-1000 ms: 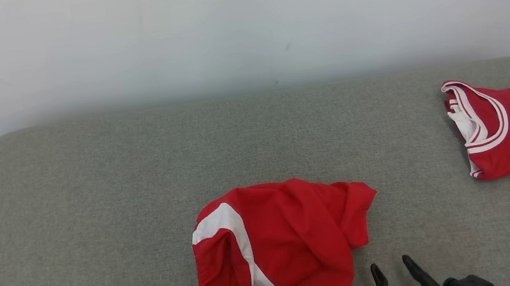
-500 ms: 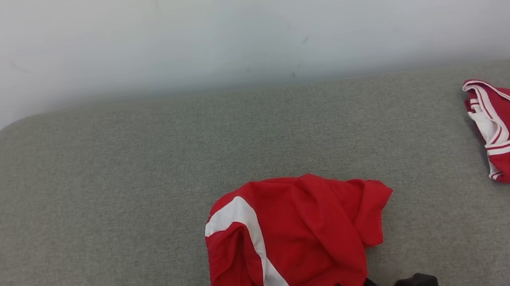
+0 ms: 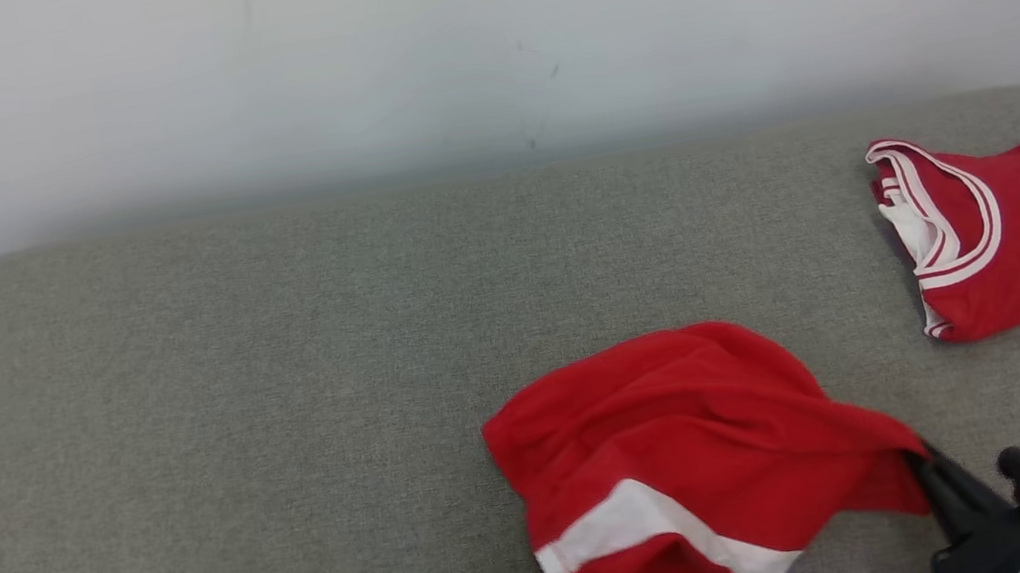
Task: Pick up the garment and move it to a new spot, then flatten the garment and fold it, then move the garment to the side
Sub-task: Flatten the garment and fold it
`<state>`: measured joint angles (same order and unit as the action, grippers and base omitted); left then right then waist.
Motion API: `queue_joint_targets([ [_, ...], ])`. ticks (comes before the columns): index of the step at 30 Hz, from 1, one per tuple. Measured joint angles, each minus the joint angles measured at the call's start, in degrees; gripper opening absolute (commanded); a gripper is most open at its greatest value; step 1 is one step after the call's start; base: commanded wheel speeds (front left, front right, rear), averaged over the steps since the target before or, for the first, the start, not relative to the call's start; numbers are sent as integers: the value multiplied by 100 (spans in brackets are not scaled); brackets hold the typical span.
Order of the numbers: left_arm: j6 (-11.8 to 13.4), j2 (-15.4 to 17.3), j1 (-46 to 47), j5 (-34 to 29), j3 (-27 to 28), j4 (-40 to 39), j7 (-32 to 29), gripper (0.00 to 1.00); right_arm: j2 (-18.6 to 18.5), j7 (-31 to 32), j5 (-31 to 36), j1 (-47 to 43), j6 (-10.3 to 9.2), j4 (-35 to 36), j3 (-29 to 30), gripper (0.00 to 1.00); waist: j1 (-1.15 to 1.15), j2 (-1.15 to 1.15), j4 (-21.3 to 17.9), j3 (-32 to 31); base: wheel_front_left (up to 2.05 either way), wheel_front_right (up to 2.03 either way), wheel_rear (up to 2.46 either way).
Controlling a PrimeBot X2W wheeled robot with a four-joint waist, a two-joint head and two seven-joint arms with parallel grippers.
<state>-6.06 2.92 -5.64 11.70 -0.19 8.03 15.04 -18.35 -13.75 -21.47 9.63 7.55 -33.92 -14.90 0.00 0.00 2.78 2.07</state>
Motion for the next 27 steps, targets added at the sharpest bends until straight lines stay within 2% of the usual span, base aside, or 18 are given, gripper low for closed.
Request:
queue_joint_targets([
  [3,4,1,41,34,-41,26,0,100,-485,180,-127,-3,0,241,164,0,0,0,-103,19,0,0,0],
  [7,9,-2,104,53,-109,44,0,100,-823,416,-257,-162,0,491,363,0,0,0,-148,48,0,0,0],
  [14,19,-2,105,114,-189,103,0,100,-803,671,-207,-260,0,829,433,0,0,0,-81,39,0,0,0],
  [17,34,1,105,140,-252,122,0,100,-724,839,-83,-139,0,745,392,0,0,0,-41,27,0,0,0],
  [18,20,0,105,145,-357,159,0,100,-733,839,90,-35,0,638,397,100,0,0,-1,11,0,0,0],
  [27,-27,-5,70,244,-717,202,0,100,-489,136,437,3,0,784,989,100,0,0,-25,-166,0,0,0],
])
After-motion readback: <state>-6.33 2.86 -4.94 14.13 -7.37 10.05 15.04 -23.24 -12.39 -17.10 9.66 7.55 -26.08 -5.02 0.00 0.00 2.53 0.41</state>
